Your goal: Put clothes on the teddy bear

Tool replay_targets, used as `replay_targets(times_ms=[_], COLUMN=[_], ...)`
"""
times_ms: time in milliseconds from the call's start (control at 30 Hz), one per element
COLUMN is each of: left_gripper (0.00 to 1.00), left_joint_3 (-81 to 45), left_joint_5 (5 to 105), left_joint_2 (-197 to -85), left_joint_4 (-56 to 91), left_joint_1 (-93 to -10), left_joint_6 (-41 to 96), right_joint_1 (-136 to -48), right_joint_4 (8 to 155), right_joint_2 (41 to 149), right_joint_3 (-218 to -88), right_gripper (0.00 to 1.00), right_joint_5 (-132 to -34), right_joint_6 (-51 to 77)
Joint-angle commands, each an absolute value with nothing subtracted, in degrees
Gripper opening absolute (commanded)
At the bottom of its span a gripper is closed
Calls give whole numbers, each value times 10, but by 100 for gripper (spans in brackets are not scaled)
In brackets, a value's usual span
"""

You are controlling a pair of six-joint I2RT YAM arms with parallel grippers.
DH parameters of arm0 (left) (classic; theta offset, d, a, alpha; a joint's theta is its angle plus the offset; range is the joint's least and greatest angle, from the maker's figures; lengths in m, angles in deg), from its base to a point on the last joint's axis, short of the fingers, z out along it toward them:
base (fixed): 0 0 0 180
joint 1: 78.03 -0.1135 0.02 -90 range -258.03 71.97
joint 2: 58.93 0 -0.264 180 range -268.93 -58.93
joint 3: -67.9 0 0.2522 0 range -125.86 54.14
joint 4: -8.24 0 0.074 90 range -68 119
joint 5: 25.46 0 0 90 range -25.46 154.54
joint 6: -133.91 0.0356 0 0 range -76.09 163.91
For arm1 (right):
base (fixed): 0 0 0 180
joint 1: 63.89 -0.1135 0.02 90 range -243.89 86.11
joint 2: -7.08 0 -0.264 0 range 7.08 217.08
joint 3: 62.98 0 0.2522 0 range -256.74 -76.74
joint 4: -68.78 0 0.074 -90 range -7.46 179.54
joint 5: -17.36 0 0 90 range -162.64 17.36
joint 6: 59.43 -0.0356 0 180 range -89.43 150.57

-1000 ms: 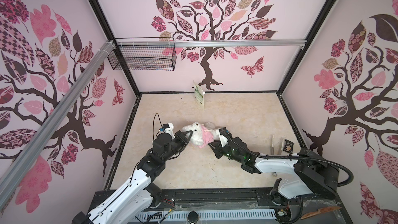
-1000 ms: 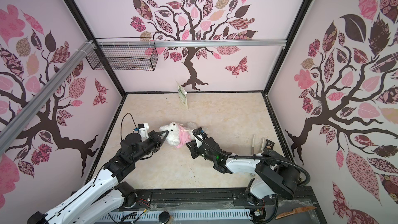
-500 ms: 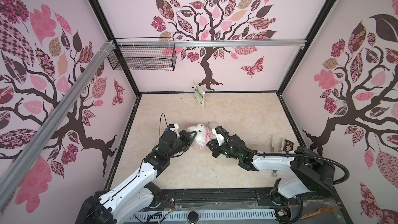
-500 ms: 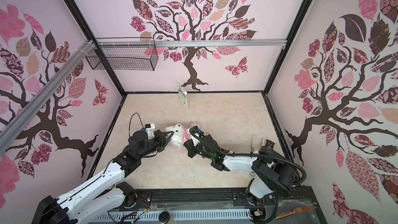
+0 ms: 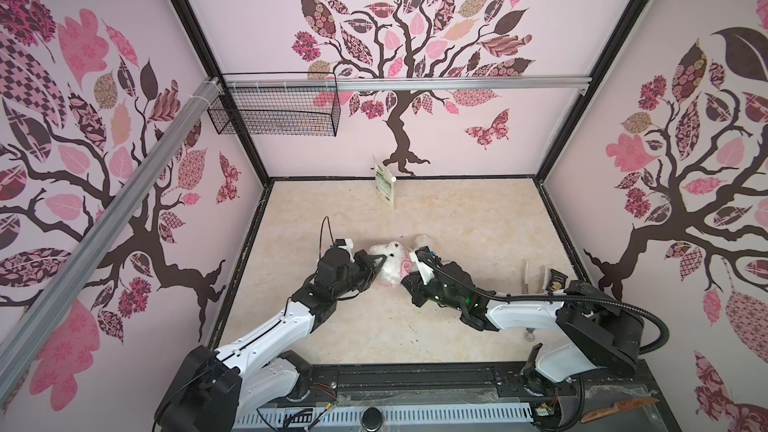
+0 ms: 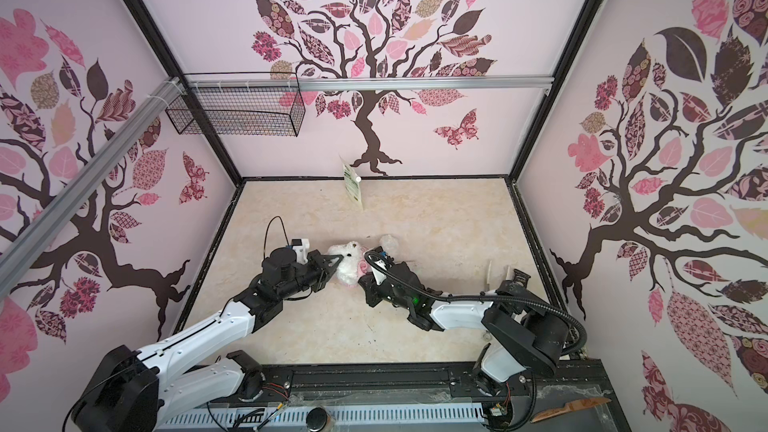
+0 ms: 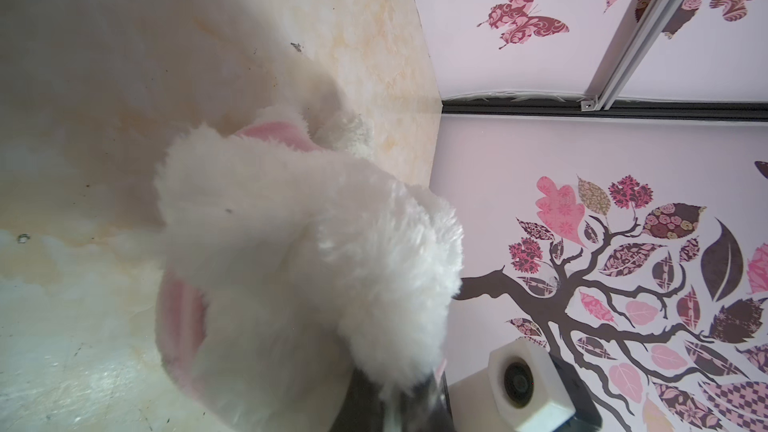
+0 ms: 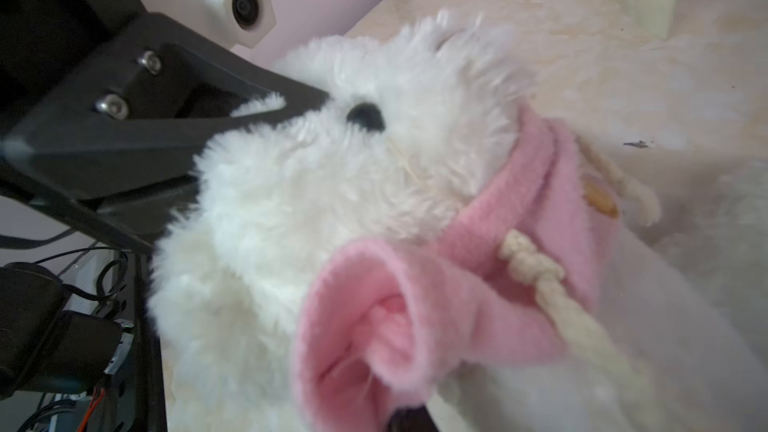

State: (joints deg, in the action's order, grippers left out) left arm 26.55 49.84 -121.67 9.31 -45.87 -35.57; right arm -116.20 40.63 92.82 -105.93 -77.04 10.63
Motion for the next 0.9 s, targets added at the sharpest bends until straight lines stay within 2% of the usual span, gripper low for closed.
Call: replay_targets(times_ms=[0,867], left_gripper=[0,0], left_joint_3=[281,281], left_joint_5=[470,481], left_joint_2=[-1221,-1207], left_joint_4=[90,111], left_joint_1=[-455,-457], left_joint_6=[-343,-321], right_joint_1=[-1166,-1164], right_joint_4=[398,450], right_joint_2=[910,874], right_joint_3=[-1059,-1010], right_gripper=[11,17], right_joint_5=[-747,-662], right_joint_6=[98,94])
